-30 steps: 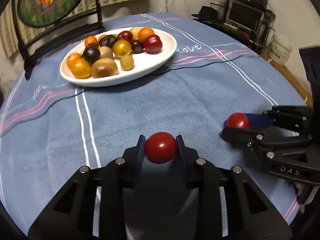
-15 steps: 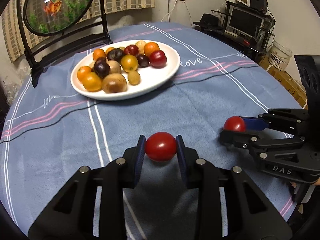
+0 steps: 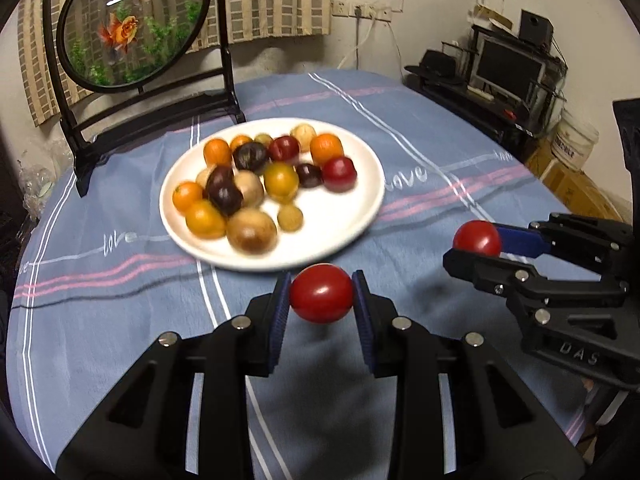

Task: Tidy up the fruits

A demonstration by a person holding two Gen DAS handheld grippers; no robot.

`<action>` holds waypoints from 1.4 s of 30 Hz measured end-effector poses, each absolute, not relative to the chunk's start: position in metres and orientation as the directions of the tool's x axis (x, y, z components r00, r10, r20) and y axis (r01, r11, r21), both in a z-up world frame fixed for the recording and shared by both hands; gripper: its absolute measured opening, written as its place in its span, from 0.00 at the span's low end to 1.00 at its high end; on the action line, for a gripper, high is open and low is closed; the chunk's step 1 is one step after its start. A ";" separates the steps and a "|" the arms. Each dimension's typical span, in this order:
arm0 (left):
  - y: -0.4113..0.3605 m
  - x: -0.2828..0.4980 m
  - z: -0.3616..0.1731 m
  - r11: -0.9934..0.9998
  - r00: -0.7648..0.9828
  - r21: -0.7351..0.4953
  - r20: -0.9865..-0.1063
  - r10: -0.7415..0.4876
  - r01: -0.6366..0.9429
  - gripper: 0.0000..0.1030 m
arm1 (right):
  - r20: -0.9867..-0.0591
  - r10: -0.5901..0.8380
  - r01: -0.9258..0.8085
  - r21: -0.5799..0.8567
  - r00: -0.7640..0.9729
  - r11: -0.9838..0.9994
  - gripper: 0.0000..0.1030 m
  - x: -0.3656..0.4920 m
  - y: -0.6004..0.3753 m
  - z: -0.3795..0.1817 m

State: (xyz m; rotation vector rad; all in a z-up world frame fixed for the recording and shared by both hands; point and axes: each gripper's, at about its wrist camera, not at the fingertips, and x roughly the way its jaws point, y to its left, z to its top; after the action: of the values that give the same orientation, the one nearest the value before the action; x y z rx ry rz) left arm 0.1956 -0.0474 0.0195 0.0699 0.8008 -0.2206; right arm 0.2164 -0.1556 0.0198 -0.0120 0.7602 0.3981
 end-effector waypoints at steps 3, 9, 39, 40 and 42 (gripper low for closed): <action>-0.043 0.218 0.029 0.981 0.693 -0.044 -0.702 -0.165 0.190 0.31 | -0.650 0.355 -0.346 0.149 0.672 0.926 0.32 0.238 -0.154 0.031; -0.040 0.265 0.031 0.991 0.726 -0.055 -0.675 -0.128 0.124 0.31 | -0.656 0.404 -0.296 0.275 0.637 0.915 0.32 0.295 -0.156 0.022; -0.018 0.308 0.010 0.996 0.714 -0.085 -0.699 -0.034 -0.035 0.85 | -0.703 0.397 -0.261 0.300 0.590 0.918 0.62 0.329 -0.143 -0.014; -0.016 0.305 0.010 0.996 0.714 -0.084 -0.699 -0.030 -0.040 0.85 | -0.707 0.390 -0.266 0.286 0.590 0.921 0.62 0.327 -0.142 -0.014; -0.012 0.300 0.009 0.995 0.710 -0.082 -0.703 -0.021 -0.051 0.85 | -0.715 0.372 -0.268 0.260 0.592 0.927 0.62 0.323 -0.139 -0.012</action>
State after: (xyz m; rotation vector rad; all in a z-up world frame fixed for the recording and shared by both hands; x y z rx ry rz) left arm 0.2995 -0.0123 0.0086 -0.0976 0.7808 0.0169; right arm 0.3233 -0.1387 -0.0122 0.1300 0.8609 0.3735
